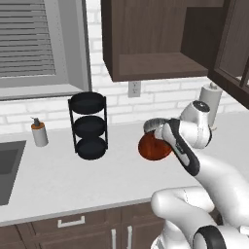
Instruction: Pick up the bowls on the counter and stack them on top of one another in the open cabinet. Place the smaller bowl on top of the larger bowl.
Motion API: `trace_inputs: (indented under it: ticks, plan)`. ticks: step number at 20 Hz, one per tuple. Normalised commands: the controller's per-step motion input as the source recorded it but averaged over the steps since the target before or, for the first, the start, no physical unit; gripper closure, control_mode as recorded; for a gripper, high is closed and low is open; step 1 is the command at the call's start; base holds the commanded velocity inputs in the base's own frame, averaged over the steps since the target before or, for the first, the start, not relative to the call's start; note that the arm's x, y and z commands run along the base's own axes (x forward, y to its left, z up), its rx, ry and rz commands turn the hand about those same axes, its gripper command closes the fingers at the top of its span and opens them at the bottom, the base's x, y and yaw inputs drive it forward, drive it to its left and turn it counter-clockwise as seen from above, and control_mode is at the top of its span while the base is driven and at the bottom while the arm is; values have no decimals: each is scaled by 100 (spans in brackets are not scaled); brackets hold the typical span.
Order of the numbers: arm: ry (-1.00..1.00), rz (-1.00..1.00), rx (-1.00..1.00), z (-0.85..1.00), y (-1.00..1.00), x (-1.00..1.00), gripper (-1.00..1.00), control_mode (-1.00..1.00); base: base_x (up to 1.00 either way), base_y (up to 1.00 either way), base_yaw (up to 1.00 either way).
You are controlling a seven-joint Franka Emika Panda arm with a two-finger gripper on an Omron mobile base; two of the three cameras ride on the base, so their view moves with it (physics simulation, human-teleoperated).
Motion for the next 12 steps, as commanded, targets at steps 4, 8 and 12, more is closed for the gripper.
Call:
trace_inputs:
  ticks: [4, 8, 12]
  plan:
    - [-17, -26, 9, 82, -35, 40, 100, -100, 0, 0, 0]
    - [-5, -28, 1, 52, -39, 63, 100, -100, 0, 0, 0]
    - [0, -33, 0, 13, -64, 61, 100, -100, 0, 0, 0]
